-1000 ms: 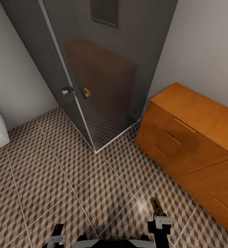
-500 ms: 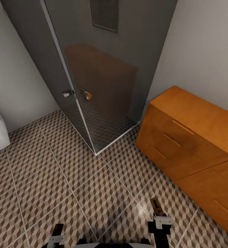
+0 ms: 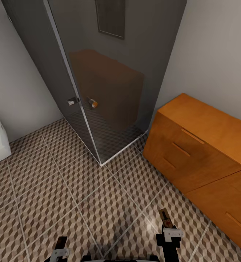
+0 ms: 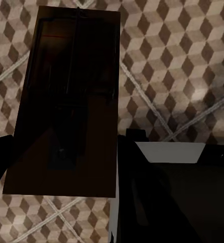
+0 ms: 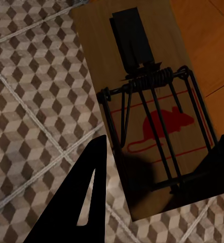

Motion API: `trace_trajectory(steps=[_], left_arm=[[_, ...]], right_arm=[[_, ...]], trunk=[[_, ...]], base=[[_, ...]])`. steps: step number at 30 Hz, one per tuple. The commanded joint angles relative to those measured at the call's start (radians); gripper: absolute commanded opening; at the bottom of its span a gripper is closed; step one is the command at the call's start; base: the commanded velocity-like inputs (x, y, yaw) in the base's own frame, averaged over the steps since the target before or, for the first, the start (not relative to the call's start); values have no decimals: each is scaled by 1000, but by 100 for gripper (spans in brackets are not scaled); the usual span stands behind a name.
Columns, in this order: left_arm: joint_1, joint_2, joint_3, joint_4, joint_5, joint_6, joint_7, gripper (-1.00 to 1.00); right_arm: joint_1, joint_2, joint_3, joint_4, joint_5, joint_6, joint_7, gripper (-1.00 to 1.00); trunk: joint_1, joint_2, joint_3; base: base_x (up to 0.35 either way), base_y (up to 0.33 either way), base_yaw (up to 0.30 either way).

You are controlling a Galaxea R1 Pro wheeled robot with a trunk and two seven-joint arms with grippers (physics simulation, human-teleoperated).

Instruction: Take the four mousetraps from the cabinet in the bathroom and place them on the bathroom floor. Make sure all four end up on the same floor surface, and ensure that at least two of them are either under or directly next to the same bathroom sink.

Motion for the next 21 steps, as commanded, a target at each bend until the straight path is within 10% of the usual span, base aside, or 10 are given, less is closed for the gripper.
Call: trace_trajectory(steps=[1,21], left_arm=[[-1,0,6,1,-3,-3,2,-100],[-1,0,6,1,-3,-3,2,-100]], right_arm=[[-1,0,1,1,7,0,-9,-100],[-1,0,1,1,7,0,-9,-100]], trunk=[[1,-1,-1],[1,-1,10]], base=[[0,0,0],[0,0,0]])
